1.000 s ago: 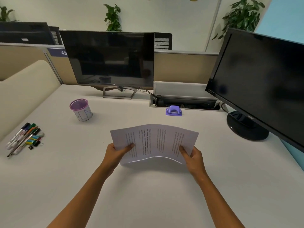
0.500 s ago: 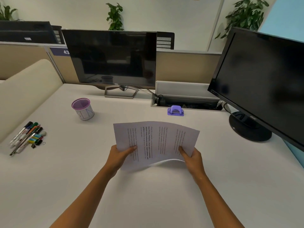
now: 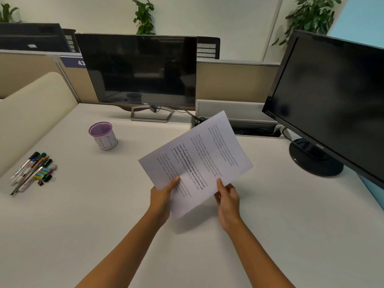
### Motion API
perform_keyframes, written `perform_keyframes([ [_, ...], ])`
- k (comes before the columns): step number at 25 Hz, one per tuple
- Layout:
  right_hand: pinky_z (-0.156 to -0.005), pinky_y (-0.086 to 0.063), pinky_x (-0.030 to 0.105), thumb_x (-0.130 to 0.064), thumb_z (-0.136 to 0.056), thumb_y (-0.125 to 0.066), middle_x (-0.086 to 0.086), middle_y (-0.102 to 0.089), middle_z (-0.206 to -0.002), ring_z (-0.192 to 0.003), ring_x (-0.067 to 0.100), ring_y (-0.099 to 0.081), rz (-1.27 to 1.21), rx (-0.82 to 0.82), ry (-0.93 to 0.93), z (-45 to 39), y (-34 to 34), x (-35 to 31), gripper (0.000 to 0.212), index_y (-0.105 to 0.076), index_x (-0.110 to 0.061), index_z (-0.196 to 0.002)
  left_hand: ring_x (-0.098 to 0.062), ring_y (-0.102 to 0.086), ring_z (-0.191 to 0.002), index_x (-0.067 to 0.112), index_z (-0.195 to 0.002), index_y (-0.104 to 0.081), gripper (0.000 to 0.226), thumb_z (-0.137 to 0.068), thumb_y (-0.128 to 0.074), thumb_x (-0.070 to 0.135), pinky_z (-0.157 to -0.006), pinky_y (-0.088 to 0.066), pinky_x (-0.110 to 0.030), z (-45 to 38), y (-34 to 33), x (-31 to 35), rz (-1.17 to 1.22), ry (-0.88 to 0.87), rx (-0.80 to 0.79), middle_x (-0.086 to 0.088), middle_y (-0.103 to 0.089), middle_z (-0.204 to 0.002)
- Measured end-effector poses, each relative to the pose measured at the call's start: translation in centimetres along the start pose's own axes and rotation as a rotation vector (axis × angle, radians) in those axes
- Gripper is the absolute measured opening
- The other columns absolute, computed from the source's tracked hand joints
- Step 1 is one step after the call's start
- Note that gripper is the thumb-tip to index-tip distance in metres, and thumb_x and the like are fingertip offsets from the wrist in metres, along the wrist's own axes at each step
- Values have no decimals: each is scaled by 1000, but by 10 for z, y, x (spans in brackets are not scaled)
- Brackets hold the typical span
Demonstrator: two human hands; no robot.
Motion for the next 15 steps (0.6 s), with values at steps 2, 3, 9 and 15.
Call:
perform_keyframes([
  [2,-91,-56,33,-23,-97,-63,-1,-74,-114,-108,17,-70,-67,-75,4,1,-18,-2,22,-65,-16,-118,-26,-74,-96,24,-114,-65,37,-81,-78,13,-81,-62,-44,6,-7,-11,85,18,50,-3,-76,-112],
  [3,-92,-57,36,-22,-98,-62,-1,-74,-117,-109,18,-71,-80,-92,15,1,-26,-4,26,-64,-17,-124,-26,-74,-97,25,-114,-65,36,-82,-78,13,-82,-61,-45,9,-11,-16,120,26,66,-3,-76,-112],
  [9,-83,-62,39,-22,-101,-58,5,-72,-118,-102,22,-72,-16,71,64,-15,-32,-7,32,-60,-17,-132,-31,-72,-100,25,-109,-66,30,-84,-77,12,-89,-58,-54,22,-24,-36,198,101,169,-3,-77,-108],
  [15,-82,-62,39,-26,-101,-58,4,-73,-113,-98,22,-72,132,99,63,-33,-14,-3,26,-65,-18,-124,-30,-74,-97,19,-111,-67,35,-80,-79,7,-85,-60,-52,26,-19,-51,206,180,196,-6,-76,-110],
])
Point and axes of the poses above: each hand's wrist, its own z-axis away from the middle knuckle, its own y-axis out of the back of the hand, x = y × z, the point moved 8 cm from there along -z, towards the middle knuckle
